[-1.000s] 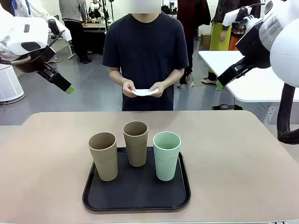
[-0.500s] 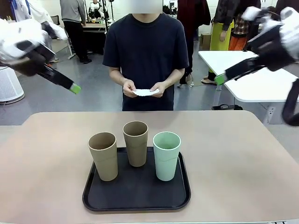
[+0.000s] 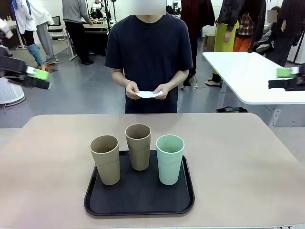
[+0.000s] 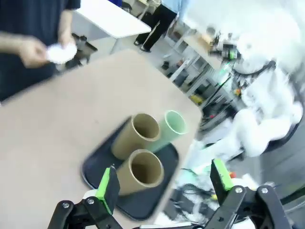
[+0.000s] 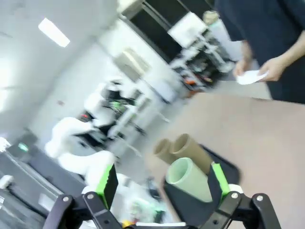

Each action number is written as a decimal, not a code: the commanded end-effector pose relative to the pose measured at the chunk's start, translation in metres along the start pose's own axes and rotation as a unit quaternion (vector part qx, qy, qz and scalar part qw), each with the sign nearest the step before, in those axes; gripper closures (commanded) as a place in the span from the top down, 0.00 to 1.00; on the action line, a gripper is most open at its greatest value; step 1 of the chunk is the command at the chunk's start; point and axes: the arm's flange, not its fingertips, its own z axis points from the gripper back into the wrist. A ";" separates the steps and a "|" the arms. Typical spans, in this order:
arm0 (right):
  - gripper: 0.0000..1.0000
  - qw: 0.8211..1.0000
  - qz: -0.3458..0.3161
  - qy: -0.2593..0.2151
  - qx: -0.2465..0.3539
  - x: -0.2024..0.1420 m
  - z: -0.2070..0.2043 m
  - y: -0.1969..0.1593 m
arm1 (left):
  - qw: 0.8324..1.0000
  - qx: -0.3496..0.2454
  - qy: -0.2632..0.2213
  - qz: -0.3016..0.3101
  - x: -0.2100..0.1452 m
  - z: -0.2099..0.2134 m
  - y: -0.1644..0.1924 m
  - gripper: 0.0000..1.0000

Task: Place coasters on the table and set cups on them.
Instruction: Pick up one Reusable plastic cup and place it on a coaster set by the human.

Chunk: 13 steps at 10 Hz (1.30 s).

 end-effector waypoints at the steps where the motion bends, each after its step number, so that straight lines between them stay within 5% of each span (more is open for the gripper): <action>1: 1.00 0.960 -0.255 -0.096 0.065 -0.048 0.038 0.006 | 0.989 0.071 -0.002 0.130 -0.022 0.051 0.015 1.00; 5: 1.00 0.952 -0.285 -0.108 -0.019 -0.071 0.097 0.027 | 0.964 0.141 0.039 0.222 -0.051 0.131 0.025 1.00; 8: 1.00 0.957 -0.265 -0.069 -0.097 -0.072 0.101 0.037 | 0.963 0.126 0.036 0.235 -0.067 0.171 0.025 1.00; 13: 1.00 0.966 -0.236 0.000 -0.107 -0.065 0.100 0.056 | 0.955 0.160 0.022 0.249 -0.081 0.198 0.015 1.00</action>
